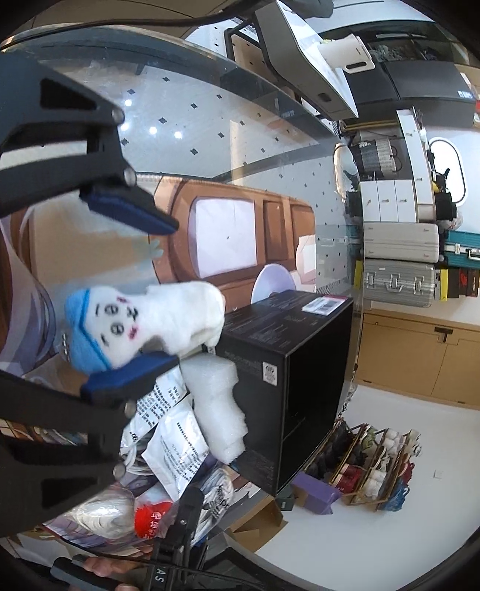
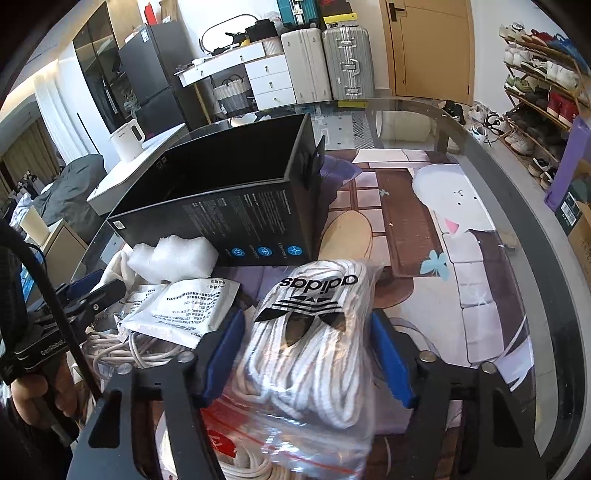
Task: Organize soft objects
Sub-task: 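Close the left tool on the plush toy while the right tool grips the Adidas bag, then carry the plush toy and Adidas bag with both tools over the black box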
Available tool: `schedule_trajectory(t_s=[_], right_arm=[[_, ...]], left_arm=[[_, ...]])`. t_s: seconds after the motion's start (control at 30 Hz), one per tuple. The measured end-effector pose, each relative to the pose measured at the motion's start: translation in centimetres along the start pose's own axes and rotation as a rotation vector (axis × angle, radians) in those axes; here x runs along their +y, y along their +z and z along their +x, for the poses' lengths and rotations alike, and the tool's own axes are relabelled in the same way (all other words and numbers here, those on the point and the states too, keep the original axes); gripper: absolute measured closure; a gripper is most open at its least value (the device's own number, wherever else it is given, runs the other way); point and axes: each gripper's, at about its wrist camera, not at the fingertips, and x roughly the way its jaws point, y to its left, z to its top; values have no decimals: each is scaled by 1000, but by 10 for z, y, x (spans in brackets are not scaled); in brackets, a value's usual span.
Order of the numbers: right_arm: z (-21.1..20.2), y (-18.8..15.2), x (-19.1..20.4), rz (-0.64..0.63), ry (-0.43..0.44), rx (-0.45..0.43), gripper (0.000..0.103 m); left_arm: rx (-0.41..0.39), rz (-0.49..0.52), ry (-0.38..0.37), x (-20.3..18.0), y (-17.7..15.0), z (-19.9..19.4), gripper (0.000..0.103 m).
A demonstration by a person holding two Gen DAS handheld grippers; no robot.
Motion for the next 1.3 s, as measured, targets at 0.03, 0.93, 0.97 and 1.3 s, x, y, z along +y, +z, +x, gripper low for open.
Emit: schedule_trajectory(t_s=[0.03,0.93,0.97,1.3], right_arm=[[-1,0,-1,2,2,-5,39],[-60,1,-3,-9,59,-175,51],[-64,3,-2,-11,66,-183,51],[-87,30,19,-88,126,-238,51]], left_arm=[[0,2,-9,-1,0,0,57],[-160,14,-23,-5,11,-61,75],[-170,13,-25,-5,12,-64,75],[-224,38,-38,-18,34,-76,75]])
